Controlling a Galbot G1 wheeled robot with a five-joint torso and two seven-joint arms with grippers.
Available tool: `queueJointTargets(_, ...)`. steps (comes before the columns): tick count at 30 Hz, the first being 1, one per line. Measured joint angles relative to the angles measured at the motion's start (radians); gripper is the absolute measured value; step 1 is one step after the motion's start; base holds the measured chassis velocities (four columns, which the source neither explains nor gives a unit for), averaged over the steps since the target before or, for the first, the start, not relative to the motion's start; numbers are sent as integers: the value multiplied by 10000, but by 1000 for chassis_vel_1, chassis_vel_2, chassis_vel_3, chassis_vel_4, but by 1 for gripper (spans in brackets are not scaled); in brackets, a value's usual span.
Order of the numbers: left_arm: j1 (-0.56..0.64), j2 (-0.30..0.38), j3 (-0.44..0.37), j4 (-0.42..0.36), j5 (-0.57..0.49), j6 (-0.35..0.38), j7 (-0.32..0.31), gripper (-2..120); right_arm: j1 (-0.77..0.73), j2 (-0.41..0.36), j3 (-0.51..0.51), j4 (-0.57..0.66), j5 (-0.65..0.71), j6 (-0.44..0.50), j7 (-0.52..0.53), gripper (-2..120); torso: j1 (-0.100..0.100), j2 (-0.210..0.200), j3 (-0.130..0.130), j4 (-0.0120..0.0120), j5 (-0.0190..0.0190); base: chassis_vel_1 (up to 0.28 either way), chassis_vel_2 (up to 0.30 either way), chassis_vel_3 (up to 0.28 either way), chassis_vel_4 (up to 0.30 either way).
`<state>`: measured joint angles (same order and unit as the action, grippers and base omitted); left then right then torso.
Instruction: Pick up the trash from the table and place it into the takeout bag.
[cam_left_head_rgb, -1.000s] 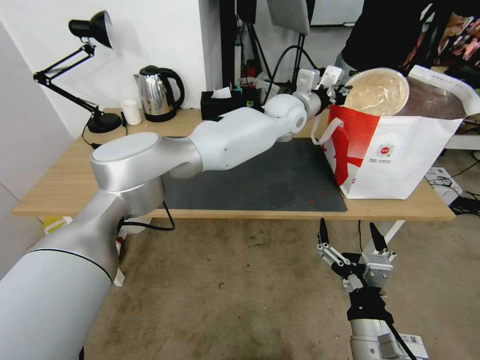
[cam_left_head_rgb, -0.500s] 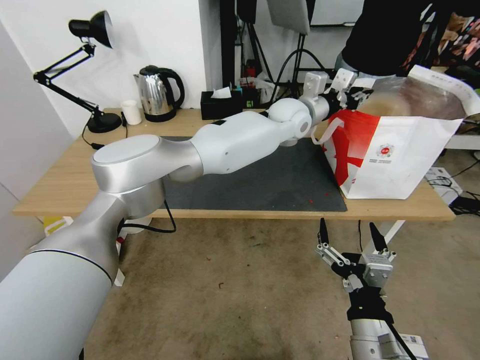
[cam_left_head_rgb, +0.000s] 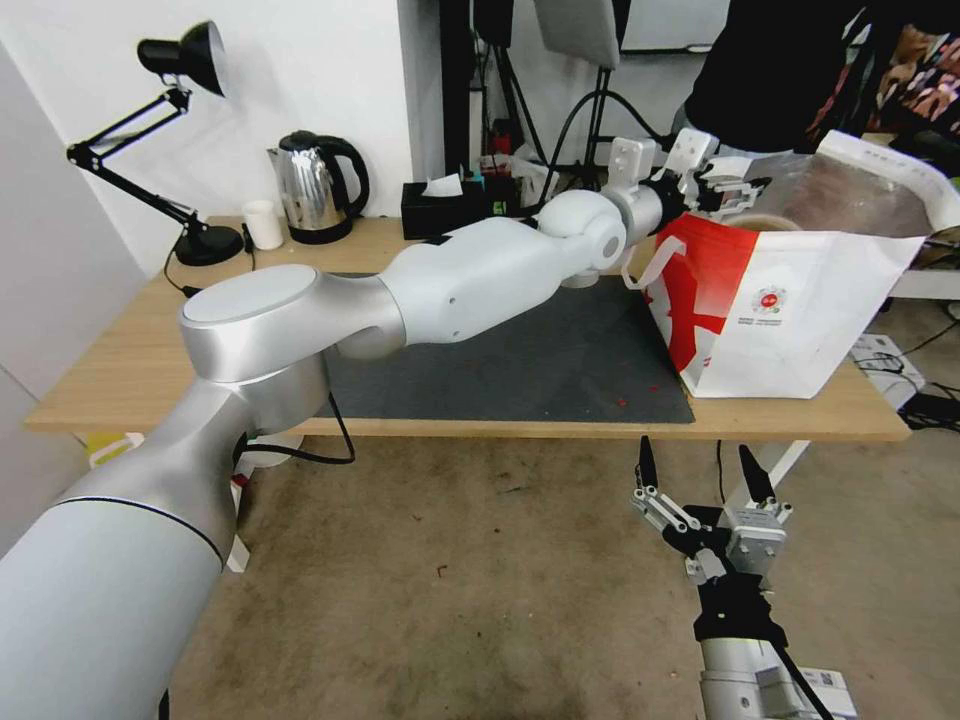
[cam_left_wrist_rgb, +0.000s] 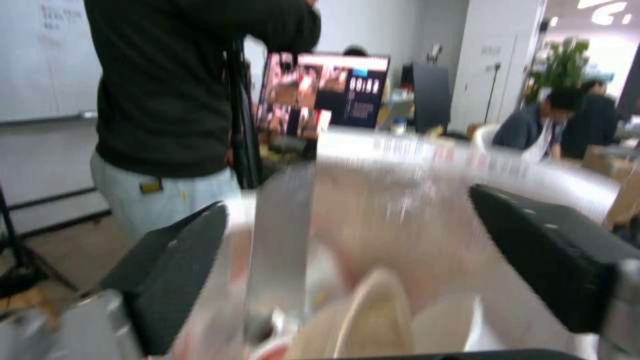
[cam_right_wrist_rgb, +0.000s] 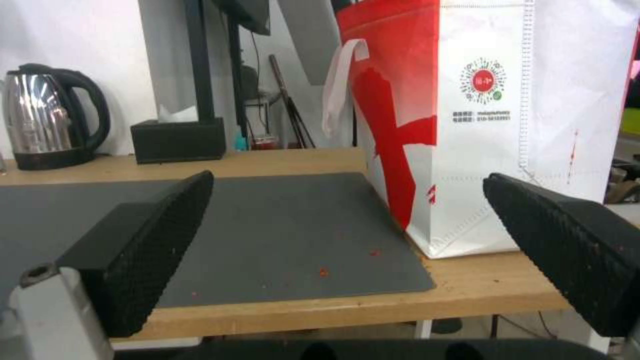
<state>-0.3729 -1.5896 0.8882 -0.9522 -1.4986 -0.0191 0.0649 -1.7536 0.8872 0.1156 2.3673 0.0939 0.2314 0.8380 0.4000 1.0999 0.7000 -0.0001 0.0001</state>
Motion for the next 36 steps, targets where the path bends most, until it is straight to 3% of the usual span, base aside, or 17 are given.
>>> queueJointTargets(4,-132,170,-684,-498,-66,-17,-173,99,0,0,0,0,0,0,0,100,-1,1,-1,-2,0,0,0,0,0)
queueJointTargets(9,-267,886,-1630,-1078,-44,-180,-579,100,0,0,0,0,0,0,0,100,-1,1,-1,0,-2,0,0,0,0)
queueJointTargets(13,-219,2397,-2176,-2118,163,-295,-699,100,0,0,0,0,0,0,0,100,-1,1,-1,1,-3,0,0,0,0)
queueJointTargets(14,-219,2397,-2176,-2118,163,-295,-699,100,0,0,0,0,0,0,0,100,-1,1,-1,1,-3,0,0,0,0)
queueJointTargets(17,162,3994,-2499,-3381,563,-357,-700,100,0,0,0,0,0,0,0,100,-1,1,-1,5,-7,0,0,0,0)
queueJointTargets(18,162,3994,-2499,-3381,563,-357,-700,100,0,0,0,0,0,0,0,100,-1,1,-1,5,-7,0,0,0,0)
queueJointTargets(22,1465,6282,-3545,-5379,1491,-396,-685,100,-1,1,0,0,0,0,2,100,0,1,-1,1,-6,0,0,0,0)
queueJointTargets(23,1465,6282,-3545,-5379,1491,-396,-685,100,-1,1,0,0,0,0,2,100,0,1,-1,1,-6,0,0,0,0)
queueJointTargets(26,3195,7702,-5191,-6797,2348,-408,-671,100,1,0,0,0,1,0,-3,100,-1,1,-2,7,-5,0,0,0,0)
queueJointTargets(27,3195,7702,-5191,-6797,2348,-408,-671,100,1,0,0,0,1,0,-3,100,-1,1,-2,7,-5,0,0,0,0)
queueJointTargets(31,6693,8774,-8131,-8653,3783,-384,-754,100,-1,-1,-1,0,0,0,-2,100,-1,1,-2,-2,-3,0,0,0,0)
queueJointTargets(32,6693,8774,-8131,-8653,3783,-384,-754,100,-1,-1,-1,0,0,0,-2,100,-1,1,-2,-2,-3,0,0,0,0)
queueJointTargets(35,9895,9153,-10325,-10024,5134,-519,-1369,100,-1,0,-1,-1,1,1,-1,100,-2,1,-3,6,-9,0,0,0,0)
queueJointTargets(36,9895,9153,-10325,-10024,5134,-519,-1369,100,-1,0,-1,-1,1,1,-1,100,-2,1,-3,6,-9,0,0,0,0)
